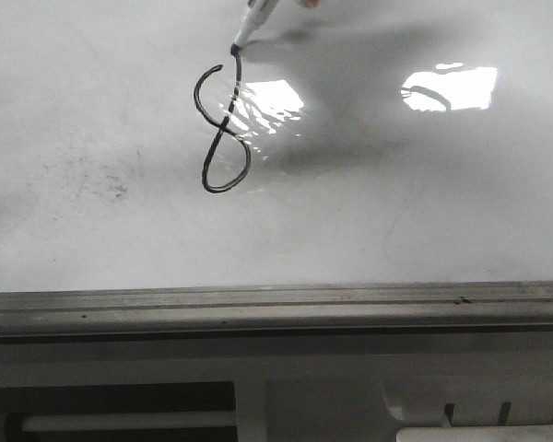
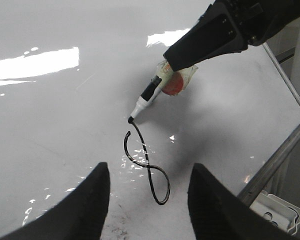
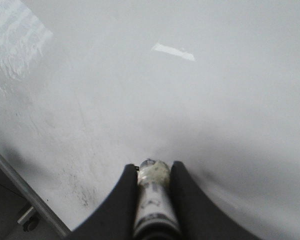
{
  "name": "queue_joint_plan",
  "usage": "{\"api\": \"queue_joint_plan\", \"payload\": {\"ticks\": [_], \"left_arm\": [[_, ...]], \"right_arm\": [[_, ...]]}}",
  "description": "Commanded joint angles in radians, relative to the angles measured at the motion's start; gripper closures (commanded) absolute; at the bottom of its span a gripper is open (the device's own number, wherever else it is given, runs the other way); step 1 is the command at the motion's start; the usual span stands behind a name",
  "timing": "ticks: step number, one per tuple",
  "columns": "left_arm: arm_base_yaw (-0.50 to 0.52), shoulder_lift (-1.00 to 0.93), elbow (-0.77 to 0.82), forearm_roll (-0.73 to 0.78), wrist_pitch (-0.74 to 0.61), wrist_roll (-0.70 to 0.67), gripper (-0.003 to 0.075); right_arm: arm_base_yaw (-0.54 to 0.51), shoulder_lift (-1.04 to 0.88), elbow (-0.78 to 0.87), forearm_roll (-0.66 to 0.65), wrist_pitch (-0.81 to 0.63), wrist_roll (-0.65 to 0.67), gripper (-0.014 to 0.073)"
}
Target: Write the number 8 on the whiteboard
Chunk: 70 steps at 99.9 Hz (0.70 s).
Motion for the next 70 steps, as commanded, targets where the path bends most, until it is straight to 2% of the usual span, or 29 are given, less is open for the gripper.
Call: {"api": "queue_joint_plan", "payload": {"ticks": [1,23,38,49,70], "left_arm": [[0.001,-0.004,-0.027,-0.019,-0.064,-0.01,0.0387],[0.001,-0.004,-0.027,-0.01,-0.068,-0.01,0.0387],[0.001,0.026,-0.027,0.117,-0.134,-0.01,0.0387],[0.001,0.083,-0.033,0.138,-0.158,-0.012,0.0386],[0.001,0.22,-0.035,0.142,-0.338,-0.012,0.0386]], "right_arm": [[0.018,-0.004,-0.037,-0.04,-0.086,-0.025,0.0645],[0.049,-0.052,-0.037,-0.04,-0.033,-0.026,0.0645],[0.077,-0.098,-0.033,-0.038,0.02,-0.026,0.0645],[0.132,-0.089,-0.029,-0.038,0.07,-0.026,0.0645],[0.224,-0.049,0.011,-0.038,0.057,-0.026,0.0645]]}}
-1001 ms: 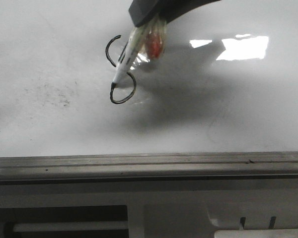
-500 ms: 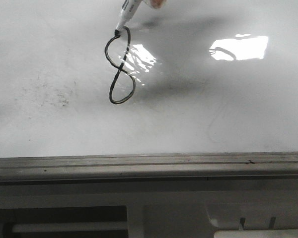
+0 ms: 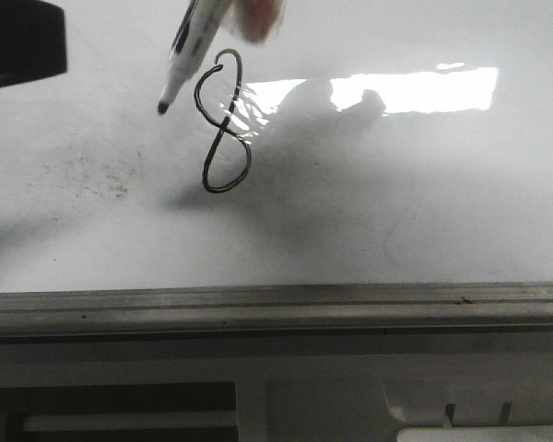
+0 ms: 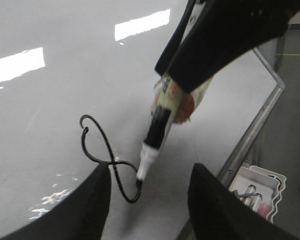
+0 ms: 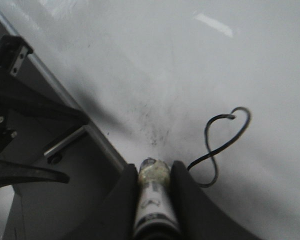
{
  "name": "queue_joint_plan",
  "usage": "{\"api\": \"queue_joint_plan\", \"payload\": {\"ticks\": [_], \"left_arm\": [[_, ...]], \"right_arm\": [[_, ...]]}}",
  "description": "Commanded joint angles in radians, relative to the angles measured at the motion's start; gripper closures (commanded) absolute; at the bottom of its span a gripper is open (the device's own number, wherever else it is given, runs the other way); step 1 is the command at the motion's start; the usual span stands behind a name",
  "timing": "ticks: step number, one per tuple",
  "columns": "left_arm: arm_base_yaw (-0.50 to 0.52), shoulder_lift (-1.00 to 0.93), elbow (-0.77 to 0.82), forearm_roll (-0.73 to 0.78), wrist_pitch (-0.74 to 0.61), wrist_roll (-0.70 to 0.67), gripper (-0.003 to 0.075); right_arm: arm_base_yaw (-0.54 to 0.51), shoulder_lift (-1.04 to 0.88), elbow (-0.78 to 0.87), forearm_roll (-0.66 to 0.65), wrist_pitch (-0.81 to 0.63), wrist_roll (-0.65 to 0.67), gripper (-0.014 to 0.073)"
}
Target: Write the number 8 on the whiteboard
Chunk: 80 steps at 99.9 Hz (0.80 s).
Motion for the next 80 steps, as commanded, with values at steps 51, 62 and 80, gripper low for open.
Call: {"api": "queue_joint_plan", "payload": {"ticks": [51,62,80], "left_arm": [[0.001,0.221,-0.055,0.052,-0.25,-0.021,0.0387],[0.001,0.221,-0.055,0.052,-0.25,-0.054,0.0402],[0.001,0.221,-0.053,0.056,-0.248,-0.094,0.0671]], "right_arm": [[0.069,0.005,-0.009,0.061,-0.055,-0.012,0.0645],[0.069,0.005,-0.009,0.061,-0.035,-0.012,0.0645],[0.069,0.005,-0.009,0.071,-0.026,-0.012,0.0645]]}}
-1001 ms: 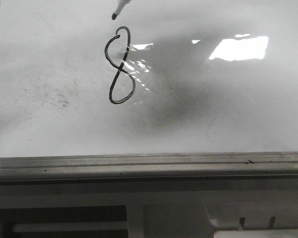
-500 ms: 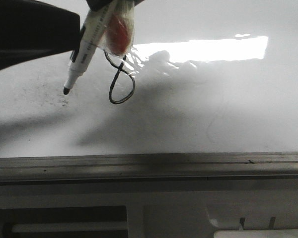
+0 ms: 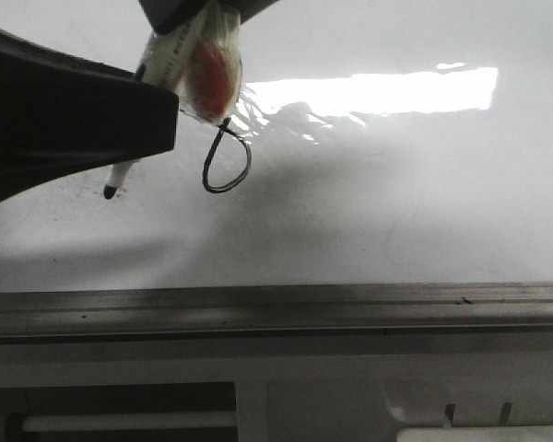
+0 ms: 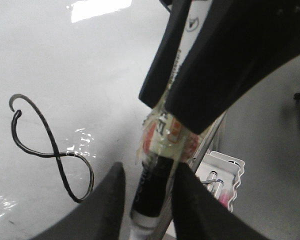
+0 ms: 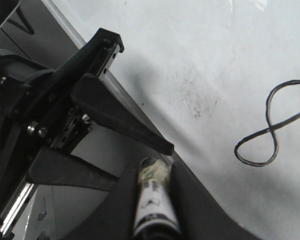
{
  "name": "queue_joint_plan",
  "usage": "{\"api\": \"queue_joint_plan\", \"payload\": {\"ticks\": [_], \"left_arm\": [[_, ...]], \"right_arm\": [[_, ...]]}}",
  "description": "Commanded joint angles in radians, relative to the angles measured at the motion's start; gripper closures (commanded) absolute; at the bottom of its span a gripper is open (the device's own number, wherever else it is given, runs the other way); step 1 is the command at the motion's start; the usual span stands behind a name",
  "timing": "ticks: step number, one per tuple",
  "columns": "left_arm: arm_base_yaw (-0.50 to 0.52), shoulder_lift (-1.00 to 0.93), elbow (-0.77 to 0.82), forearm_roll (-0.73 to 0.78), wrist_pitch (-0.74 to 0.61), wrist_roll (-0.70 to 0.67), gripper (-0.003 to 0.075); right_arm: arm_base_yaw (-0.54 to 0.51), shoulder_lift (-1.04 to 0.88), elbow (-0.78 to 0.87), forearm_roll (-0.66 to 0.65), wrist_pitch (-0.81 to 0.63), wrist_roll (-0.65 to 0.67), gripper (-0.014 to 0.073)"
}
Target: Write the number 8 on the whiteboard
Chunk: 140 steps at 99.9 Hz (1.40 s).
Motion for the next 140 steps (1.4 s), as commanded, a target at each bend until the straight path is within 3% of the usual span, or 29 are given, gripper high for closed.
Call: {"api": "queue_joint_plan", "payload": {"ticks": [1,5,24,43,49,73,91,140], "left_arm": [[0.001,-0.006,-0.03,-0.021,-0.076,-0.032,0.0684],[0.001,-0.006,-0.03,-0.01,-0.084,-0.037,0.0741],[0.001,-0.006,-0.03,0.019,-0.098,-0.067,0.0741],[0.001,-0.006,-0.03,0.021,-0.09,-0.069,0.0741],[0.001,-0.006,-0.03,-0.016,-0.056,-0.091,0.0741],[0.001,-0.006,-0.03,-0.497,0.224,-0.131,0.0741],[0.001,-0.006,-0.03,-0.654,0.251,-0.131,0.0741],[0.001,0.037,-0.03,-0.673,0.214,-0.131,0.0734]], "right_arm": [[-0.001,-0.018,-0.027,0.029,-0.049,-0.01,0.0645],[-0.001,-0.018,-0.027,0.043,-0.049,-0.01,0.0645],[-0.001,-0.018,-0.027,0.046,-0.05,-0.01,0.0602],[-0.001,-0.018,-0.027,0.046,-0.06,-0.01,0.0199],[-0.001,-0.018,-0.027,0.046,-0.06,-0.01,0.0144],[-0.001,-0.018,-0.027,0.046,-0.058,-0.01,0.0175],[-0.001,-0.018,-0.027,0.046,-0.06,-0.01,0.0178],[-0.001,-0.018,-0.027,0.046,-0.058,-0.01,0.0178]]}}
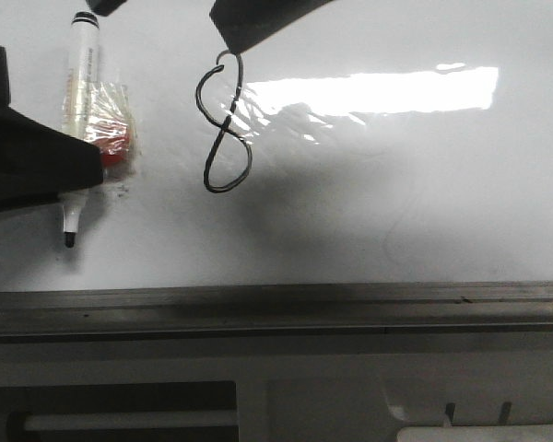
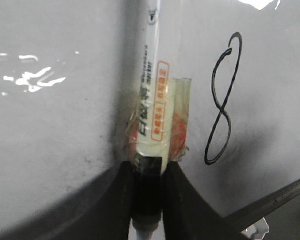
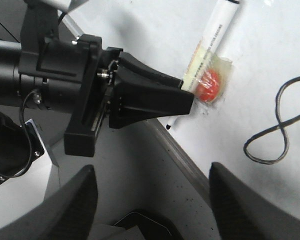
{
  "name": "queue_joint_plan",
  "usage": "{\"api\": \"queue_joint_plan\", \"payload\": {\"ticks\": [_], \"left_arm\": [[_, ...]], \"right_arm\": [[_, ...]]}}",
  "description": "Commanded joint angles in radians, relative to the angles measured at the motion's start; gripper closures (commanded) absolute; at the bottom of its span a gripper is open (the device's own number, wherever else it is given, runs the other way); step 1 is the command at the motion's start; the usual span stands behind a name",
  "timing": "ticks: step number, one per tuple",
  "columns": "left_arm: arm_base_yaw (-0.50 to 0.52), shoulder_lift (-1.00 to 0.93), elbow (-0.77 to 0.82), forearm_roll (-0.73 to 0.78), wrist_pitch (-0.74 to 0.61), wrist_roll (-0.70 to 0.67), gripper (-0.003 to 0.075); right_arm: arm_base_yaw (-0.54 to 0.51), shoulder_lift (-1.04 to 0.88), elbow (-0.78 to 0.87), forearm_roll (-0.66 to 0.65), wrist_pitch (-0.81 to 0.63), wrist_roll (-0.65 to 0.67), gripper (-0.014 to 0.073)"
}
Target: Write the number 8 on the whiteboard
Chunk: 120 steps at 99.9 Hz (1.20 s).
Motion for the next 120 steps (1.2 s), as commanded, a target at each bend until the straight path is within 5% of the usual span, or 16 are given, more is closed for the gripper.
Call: {"api": "queue_joint_plan", "payload": {"ticks": [1,11,26,36,47,70,81,96,120], "left_arm": [[0.001,0.002,-0.028,-0.043,-0.05,-0.01,0.073],[0.001,0.002,-0.028,-0.037,-0.05,-0.01,0.0623],[0.001,0.002,-0.028,-0.034,-0.046,-0.01,0.0335],[0.001,-0.002,-0.028,-0.034,-0.046,-0.01,0.0284],[0.001,-0.024,-0.028,-0.034,-0.044,-0.01,0.0292],[0.001,-0.113,-0.026,-0.024,0.035,-0.01,0.0293],[0.001,-0.172,-0.026,-0.004,0.116,-0.01,0.0375],[0.001,-0.276,-0.013,0.046,0.165,-0.01,0.0744],[0.001,-0.443,0.062,0.19,0.09,-0.007,0.0741]], "right_arm": [[-0.001,-0.018,-0.027,0.017,-0.062,-0.01,0.0178],[-0.001,-0.018,-0.027,0.017,-0.058,-0.01,0.0178],[-0.001,-0.018,-0.027,0.017,-0.06,-0.008,0.0178],[-0.001,-0.018,-0.027,0.017,-0.07,-0.008,0.0178],[-0.001,-0.022,-0.027,0.0,-0.074,-0.008,0.0241],[-0.001,-0.081,-0.025,-0.078,-0.066,-0.008,0.0668],[-0.001,-0.139,0.012,-0.123,-0.084,-0.008,0.0655],[-0.001,-0.257,0.125,-0.177,-0.173,-0.008,0.0655],[-0.001,-0.542,0.426,-0.18,-0.465,-0.012,0.0655]]}}
